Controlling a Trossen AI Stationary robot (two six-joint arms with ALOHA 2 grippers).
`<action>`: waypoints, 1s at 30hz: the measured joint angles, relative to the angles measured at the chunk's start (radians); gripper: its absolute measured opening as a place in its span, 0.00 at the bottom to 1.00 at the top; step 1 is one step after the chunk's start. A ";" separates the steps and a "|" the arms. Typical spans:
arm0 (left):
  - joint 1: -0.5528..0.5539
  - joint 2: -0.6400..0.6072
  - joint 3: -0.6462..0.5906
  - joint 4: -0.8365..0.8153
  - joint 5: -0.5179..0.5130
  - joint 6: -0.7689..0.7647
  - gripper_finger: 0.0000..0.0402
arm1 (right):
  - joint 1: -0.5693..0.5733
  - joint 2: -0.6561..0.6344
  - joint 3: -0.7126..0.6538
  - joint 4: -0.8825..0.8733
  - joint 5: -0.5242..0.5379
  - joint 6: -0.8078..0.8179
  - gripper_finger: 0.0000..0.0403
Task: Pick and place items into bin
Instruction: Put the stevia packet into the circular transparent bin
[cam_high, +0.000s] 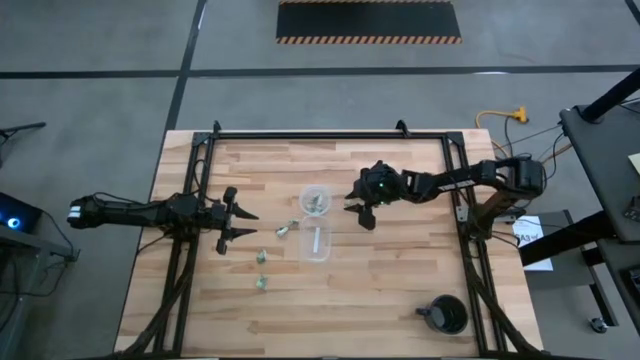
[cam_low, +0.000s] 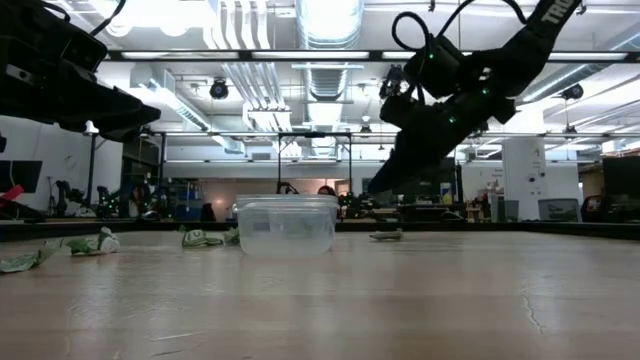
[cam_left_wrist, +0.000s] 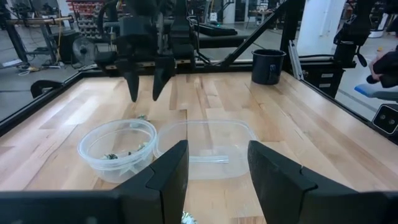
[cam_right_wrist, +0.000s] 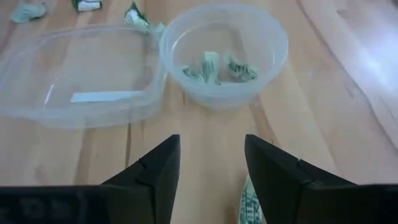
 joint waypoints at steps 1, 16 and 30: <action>0.000 0.000 0.000 0.000 0.000 0.000 0.37 | 0.000 0.009 0.000 0.005 0.002 0.002 0.43; 0.000 0.000 0.000 0.000 0.000 0.000 0.37 | -0.069 0.186 0.000 0.020 0.052 0.059 0.41; 0.000 0.000 0.000 0.000 0.000 0.000 0.37 | -0.069 0.206 0.002 0.001 0.059 -0.001 0.04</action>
